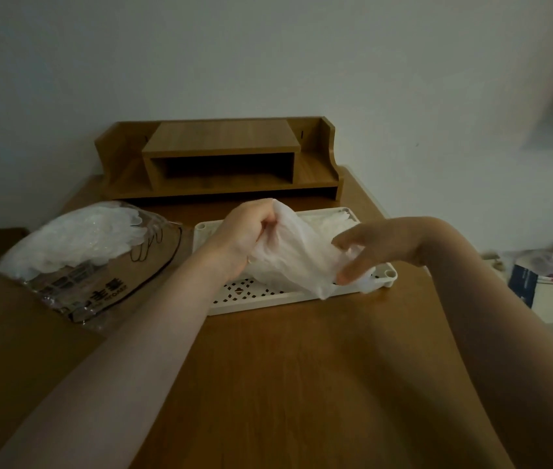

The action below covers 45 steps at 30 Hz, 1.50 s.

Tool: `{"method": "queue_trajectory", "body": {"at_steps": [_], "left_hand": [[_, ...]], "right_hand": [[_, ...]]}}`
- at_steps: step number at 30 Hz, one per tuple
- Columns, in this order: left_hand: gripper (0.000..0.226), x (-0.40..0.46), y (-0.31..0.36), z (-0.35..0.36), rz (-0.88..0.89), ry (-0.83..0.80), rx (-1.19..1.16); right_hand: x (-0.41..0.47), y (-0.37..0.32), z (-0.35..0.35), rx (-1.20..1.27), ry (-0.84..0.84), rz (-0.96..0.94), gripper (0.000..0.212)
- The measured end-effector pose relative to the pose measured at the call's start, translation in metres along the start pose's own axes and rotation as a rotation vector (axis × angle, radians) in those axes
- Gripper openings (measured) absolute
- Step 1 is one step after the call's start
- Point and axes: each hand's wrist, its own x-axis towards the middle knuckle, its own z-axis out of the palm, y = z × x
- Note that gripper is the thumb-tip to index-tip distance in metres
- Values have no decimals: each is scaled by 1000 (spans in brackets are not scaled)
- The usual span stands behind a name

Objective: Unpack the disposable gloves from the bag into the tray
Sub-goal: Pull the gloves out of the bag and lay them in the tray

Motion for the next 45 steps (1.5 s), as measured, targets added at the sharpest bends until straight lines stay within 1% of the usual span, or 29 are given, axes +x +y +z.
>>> {"method": "queue_trajectory", "body": {"at_steps": [2,5,7,9,10,13,15,17,18,19,20,21,22,23,26,29,32,34,35,37,40,43,45], "left_hand": [[18,1,5,4,77,-23,104],[21,-1,14,10,138,-45,197],[20,-4,19,11,170,-24,221],[22,-7,23,11,211,8,193],[26,-8,25,10,232,30,178],[29,-8,27,4,239,103,139],[27,-7,24,0,233,144,122],[26,-5,18,-3,224,187,117],[25,-3,14,-3,205,207,125],[24,-1,11,-4,183,227,132],[24,1,7,-4,159,241,137],[24,3,4,-4,131,249,135],[25,4,2,-2,103,251,130],[25,5,1,1,78,245,137],[21,7,-1,10,51,224,196],[22,8,3,15,117,227,266],[25,6,9,15,200,240,336],[27,5,13,13,238,254,352],[27,3,15,10,252,261,357],[25,-1,16,7,273,261,371],[27,-8,19,5,309,231,371],[34,-11,19,1,325,203,335],[38,-13,20,-2,304,212,324]], "right_hand": [[-1,-8,1,-91,28,25,56],[-3,-24,1,-88,113,-27,63],[-4,-30,2,-80,165,-161,57],[0,-32,5,35,194,-375,41],[3,-31,6,120,194,-446,34],[10,-18,5,347,106,-514,27],[13,-8,5,435,29,-532,21],[18,5,6,599,-84,-530,13],[21,11,6,727,-149,-521,12],[24,17,6,839,-196,-519,16],[26,22,6,917,-221,-520,20],[28,27,7,953,-210,-510,20],[29,29,8,951,-168,-490,18],[31,29,9,899,-93,-459,16],[36,17,16,568,192,-405,25],[35,-12,24,398,383,-479,26],[34,-35,30,177,623,-546,19],[33,-43,32,128,758,-546,6],[32,-46,33,137,802,-531,6],[32,-47,33,164,835,-468,16],[27,-46,33,245,791,-400,21],[22,-45,34,442,696,-443,22],[19,-44,33,548,667,-465,26]]}}
